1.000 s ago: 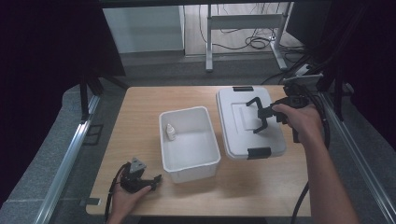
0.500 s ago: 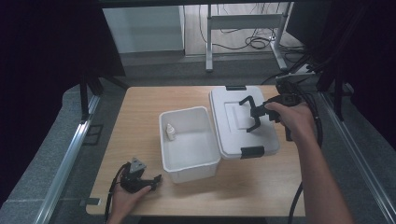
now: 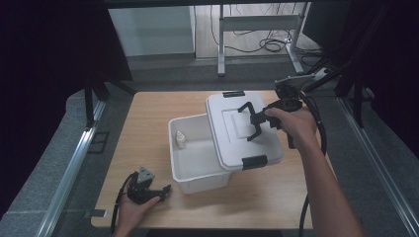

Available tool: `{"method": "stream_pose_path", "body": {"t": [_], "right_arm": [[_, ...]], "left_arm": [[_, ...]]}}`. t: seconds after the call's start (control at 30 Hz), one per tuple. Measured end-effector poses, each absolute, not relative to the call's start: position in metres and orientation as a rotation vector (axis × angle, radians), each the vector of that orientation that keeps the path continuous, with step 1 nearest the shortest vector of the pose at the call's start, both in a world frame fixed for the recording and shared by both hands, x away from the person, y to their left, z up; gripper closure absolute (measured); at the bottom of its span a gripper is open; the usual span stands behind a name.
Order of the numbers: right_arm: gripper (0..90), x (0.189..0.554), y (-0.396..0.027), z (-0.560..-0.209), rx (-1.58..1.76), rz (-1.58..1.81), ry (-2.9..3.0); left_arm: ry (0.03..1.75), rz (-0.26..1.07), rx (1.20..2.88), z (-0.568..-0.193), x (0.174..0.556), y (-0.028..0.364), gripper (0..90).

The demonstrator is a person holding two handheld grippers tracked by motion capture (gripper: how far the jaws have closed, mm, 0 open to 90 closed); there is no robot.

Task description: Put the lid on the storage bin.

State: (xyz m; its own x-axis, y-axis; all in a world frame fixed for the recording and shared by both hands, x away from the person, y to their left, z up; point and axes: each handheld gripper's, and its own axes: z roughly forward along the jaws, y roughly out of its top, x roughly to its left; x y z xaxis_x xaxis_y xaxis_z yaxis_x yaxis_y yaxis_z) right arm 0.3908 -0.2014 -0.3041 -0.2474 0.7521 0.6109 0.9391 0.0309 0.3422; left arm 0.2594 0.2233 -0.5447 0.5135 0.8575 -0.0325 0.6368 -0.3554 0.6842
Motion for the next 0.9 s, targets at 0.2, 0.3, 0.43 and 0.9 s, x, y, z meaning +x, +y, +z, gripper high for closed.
{"method": "stream_pose_path", "body": {"t": [0.2,0.3,0.43,0.9], "right_arm": [[84.6,0.392,-0.189,-0.306,-1.728,-1.014,-2.060],[84.6,0.393,-0.184,-0.307,-1.724,-1.009,-2.055],[84.5,0.393,-0.180,-0.309,-1.701,-1.012,-2.051],[84.5,0.392,-0.166,-0.312,-1.718,-1.001,-2.038]], "left_arm": [[1.214,0.441,2.110,-0.545,0.259,0.223,13.1],[1.214,0.442,2.109,-0.545,0.259,0.223,13.1],[1.214,0.441,2.109,-0.545,0.259,0.223,13.1],[1.214,0.441,2.108,-0.545,0.259,0.223,13.1]]}}
